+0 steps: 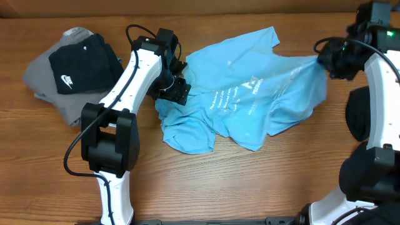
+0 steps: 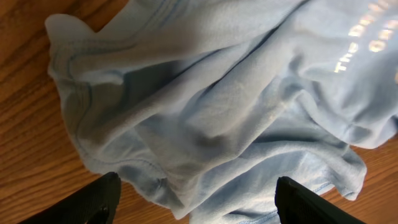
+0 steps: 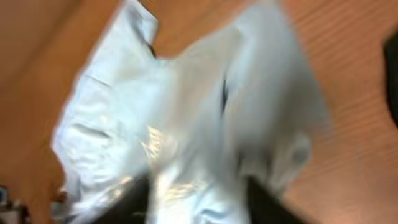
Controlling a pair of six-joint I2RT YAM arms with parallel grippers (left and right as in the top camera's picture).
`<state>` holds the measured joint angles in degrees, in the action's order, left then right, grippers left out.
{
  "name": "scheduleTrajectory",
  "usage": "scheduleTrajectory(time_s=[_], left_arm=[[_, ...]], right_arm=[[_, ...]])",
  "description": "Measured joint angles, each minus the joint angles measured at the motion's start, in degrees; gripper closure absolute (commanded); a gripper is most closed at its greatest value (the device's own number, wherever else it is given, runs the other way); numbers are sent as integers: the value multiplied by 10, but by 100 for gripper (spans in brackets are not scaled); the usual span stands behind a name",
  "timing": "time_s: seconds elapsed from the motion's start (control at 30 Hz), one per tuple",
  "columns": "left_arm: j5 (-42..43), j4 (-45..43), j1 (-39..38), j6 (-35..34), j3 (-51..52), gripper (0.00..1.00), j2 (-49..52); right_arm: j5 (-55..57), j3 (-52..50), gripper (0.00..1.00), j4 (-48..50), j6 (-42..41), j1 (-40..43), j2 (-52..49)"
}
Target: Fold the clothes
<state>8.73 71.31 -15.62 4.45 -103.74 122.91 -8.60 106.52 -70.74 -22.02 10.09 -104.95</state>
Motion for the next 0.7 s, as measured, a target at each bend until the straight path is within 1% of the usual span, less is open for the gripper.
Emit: scheduleTrajectory(time_s=[0.1, 0.13, 0.27, 0.3, 0.33, 0.4, 0.43, 0.47, 0.53, 0.63, 0.7], left_arm=[[0, 3, 0, 0, 0, 18, 0], [0, 4, 0, 0, 0, 18, 0], [0, 7, 0, 0, 0, 18, 0], [0, 7, 0, 0, 0, 18, 0], [0, 7, 0, 0, 0, 18, 0], [0, 7, 0, 0, 0, 18, 0], [0, 6, 0, 0, 0, 18, 0], [0, 6, 0, 0, 0, 18, 0], [0, 6, 0, 0, 0, 18, 0], [0, 7, 0, 0, 0, 18, 0], [0, 9, 0, 0, 0, 18, 0]], right_arm=[[-10, 0, 0, 38, 5, -1, -2], [-10, 0, 0, 37, 6, -1, -4], [-6, 0, 0, -16, 8, 0, -14], [-4, -2, 2, -40, 9, 0, -16], [-2, -4, 6, -70, 9, 1, -17], [0, -16, 9, -114, 9, 0, -18], [0, -25, 12, -130, 9, 0, -18], [0, -37, 13, -141, 9, -1, -18], [0, -74, 14, -145, 9, -5, -18], [-10, -148, 23, -120, 11, -23, -18], [-26, -195, 32, -87, 10, -38, -19]])
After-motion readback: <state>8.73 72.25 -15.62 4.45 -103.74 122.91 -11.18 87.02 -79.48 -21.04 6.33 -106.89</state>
